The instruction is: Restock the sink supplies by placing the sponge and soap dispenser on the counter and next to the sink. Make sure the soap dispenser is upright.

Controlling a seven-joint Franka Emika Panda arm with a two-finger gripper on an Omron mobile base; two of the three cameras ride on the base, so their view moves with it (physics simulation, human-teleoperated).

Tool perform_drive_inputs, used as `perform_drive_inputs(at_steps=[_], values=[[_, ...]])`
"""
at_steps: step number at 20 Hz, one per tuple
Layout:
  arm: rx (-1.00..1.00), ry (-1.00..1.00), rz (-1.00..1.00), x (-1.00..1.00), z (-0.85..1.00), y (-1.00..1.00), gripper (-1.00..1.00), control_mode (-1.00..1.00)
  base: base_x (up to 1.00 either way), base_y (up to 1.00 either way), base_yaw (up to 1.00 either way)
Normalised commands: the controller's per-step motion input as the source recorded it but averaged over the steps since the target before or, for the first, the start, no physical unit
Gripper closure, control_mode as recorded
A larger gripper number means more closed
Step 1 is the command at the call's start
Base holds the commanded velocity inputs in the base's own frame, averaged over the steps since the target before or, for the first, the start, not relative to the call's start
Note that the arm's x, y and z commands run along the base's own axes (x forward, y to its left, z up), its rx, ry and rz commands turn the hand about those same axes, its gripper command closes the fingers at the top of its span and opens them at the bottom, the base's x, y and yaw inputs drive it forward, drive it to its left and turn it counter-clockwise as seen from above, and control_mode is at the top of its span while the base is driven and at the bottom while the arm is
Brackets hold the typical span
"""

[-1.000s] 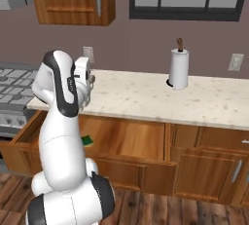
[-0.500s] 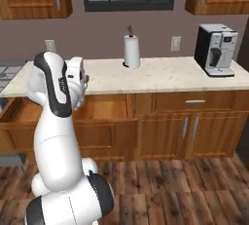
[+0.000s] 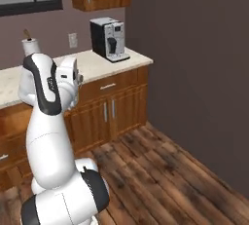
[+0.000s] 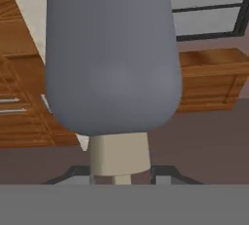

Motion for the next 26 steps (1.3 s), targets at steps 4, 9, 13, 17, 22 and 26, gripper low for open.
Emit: perform_drive_inputs(at_steps=[4, 9, 13, 17, 22, 26], values=[[0.0, 0.0, 0.0, 0.0, 0.0, 0.0, 1.0, 1.0, 0.0, 0.0, -0.91], [0.0, 0.0, 0.0, 0.0, 0.0, 0.0, 1.0, 1.0, 0.0, 0.0, -0.93], [0.0, 0.0, 0.0, 0.0, 0.0, 0.0, 1.0, 1.0, 0.0, 0.0, -0.94], [0.0, 0.0, 0.0, 0.0, 0.0, 0.0, 1.0, 1.0, 0.0, 0.0, -0.94], [0.0, 0.0, 0.0, 0.0, 0.0, 0.0, 1.0, 1.0, 0.0, 0.0, -0.94], [0.0, 0.0, 0.0, 0.0, 0.0, 0.0, 1.0, 1.0, 0.0, 0.0, -0.92]])
